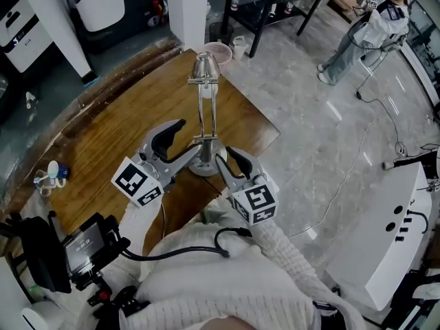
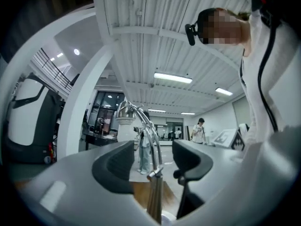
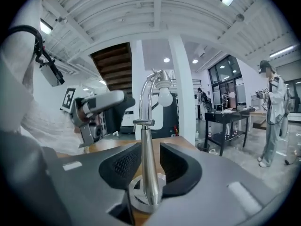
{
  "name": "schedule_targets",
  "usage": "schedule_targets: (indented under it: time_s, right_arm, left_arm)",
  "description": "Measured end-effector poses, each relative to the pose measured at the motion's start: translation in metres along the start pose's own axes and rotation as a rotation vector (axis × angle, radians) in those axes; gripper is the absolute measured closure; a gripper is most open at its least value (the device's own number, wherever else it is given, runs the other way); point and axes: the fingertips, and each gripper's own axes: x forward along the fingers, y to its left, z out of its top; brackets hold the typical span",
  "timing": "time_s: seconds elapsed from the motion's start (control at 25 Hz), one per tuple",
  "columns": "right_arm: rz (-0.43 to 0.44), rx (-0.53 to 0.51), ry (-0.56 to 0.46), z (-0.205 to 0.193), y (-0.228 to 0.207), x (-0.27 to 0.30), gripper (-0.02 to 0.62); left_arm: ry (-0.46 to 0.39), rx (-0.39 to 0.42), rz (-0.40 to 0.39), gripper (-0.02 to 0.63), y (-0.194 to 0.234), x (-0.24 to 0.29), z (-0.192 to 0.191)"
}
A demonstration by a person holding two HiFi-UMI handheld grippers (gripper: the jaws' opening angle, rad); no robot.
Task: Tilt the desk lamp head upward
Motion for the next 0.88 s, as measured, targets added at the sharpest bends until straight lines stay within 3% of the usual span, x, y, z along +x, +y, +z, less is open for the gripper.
schedule_targets:
  time_s: [0.28,0.4,0.56,0.72,0.88]
  right_arm:
    - [-0.023,0.007,-0.059,0.002,0.016,-0.031,0.583]
    - [-0.037,0.028,-0.06,-0.003,0.024,-0.034,0.595]
    - [-0.03,0.047,-0.067,-0.003,0.027,-0.033,0.597]
    - [-0.021,-0.001,-0.058,0.0,0.029,-0.033,0.597]
    - [-0.003,0.029,-0.012,-0.006,0.033,-0.031,0.597]
  left_arm:
    - [0.02,-0.138,0.061,0.447,-0.05,-0.031,-0.033]
    - [0.052,-0.202,0.084,0.491,-0.06,-0.034,-0.047]
    - [0.146,-0.157,0.137,0.597,-0.066,-0.029,-0.063]
    - [0.221,-0.181,0.199,0.598,-0.068,-0.029,-0.078]
    - [0.27,-0.248,0.27,0.598,-0.062,-0.036,-0.092]
